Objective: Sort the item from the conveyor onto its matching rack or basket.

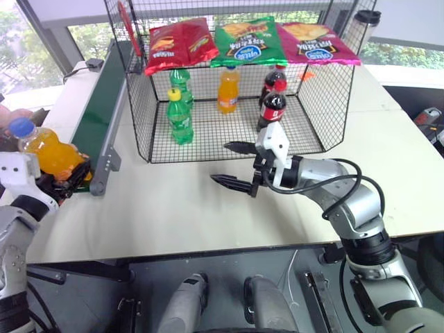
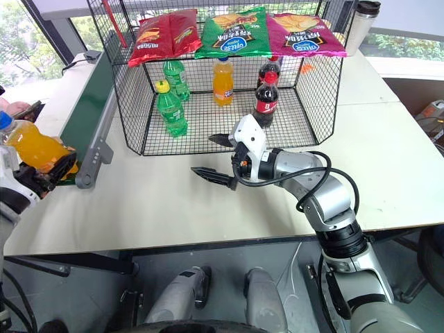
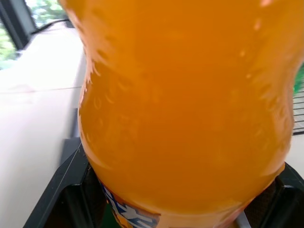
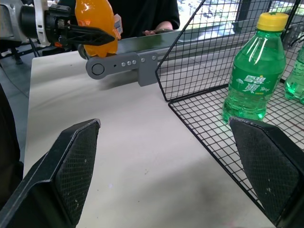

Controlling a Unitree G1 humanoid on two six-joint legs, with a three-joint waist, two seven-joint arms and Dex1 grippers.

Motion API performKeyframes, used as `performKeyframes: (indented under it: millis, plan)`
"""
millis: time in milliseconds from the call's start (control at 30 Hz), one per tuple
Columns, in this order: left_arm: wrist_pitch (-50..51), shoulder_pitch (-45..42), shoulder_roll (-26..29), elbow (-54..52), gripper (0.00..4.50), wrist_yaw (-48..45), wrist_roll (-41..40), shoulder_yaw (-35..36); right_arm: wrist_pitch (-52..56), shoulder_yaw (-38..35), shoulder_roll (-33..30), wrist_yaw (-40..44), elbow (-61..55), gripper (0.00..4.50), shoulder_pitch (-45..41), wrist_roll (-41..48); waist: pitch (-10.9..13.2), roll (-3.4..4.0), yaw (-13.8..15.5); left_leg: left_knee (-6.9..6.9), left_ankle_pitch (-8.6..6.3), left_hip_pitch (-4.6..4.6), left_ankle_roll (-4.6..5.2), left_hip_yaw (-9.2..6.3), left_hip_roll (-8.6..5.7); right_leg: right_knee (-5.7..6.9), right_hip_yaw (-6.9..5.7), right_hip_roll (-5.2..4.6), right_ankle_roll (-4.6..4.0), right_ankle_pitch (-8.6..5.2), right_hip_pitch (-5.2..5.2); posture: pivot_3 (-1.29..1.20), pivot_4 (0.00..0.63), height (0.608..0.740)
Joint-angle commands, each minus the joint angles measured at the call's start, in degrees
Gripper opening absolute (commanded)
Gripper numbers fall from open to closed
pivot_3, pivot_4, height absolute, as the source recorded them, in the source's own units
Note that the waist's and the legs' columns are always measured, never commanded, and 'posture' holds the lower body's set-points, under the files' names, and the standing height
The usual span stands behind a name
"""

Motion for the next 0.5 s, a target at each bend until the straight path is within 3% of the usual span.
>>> performKeyframes:
  millis: [33, 267, 500]
  plan:
    - [2.7, -2.7, 0.2, -3.0, 2.96, 1.4, -5.1, 3.0, -0.7, -1.9, -0.3, -0.2, -1.1, 4.50, -0.9, -0.1, 0.0, -0.01, 0.1, 0.00, 0.00, 0.00, 0.00, 0.00, 0.00, 0.00, 0.00, 0.00, 0.00, 0.00, 0.00, 0.00, 0.150, 0.739]
    - [6.5, -8.8, 1.7, -4.7, 2.96, 2.1, -10.8, 1.8, -1.1, -1.9, 0.3, -0.1, -1.2, 4.50, -0.9, -0.1, 0.0, -0.06, -0.4, 0.00, 0.03, -0.04, 0.05, -0.01, 0.00, 0.01, -0.01, 0.02, 0.15, 0.09, -0.05, 0.00, 0.150, 0.739]
    - [7.7, -14.0, -0.1, -6.1, 2.96, -4.8, -9.1, -14.3, 0.0, -2.8, 1.5, -0.1, -0.2, 4.50, -2.6, 1.1, 0.0, -0.06, -0.3, 0.00, 0.08, -0.03, 0.13, 0.01, -0.02, 0.01, -0.01, 0.01, 0.16, 0.09, -0.03, 0.00, 0.150, 0.739]
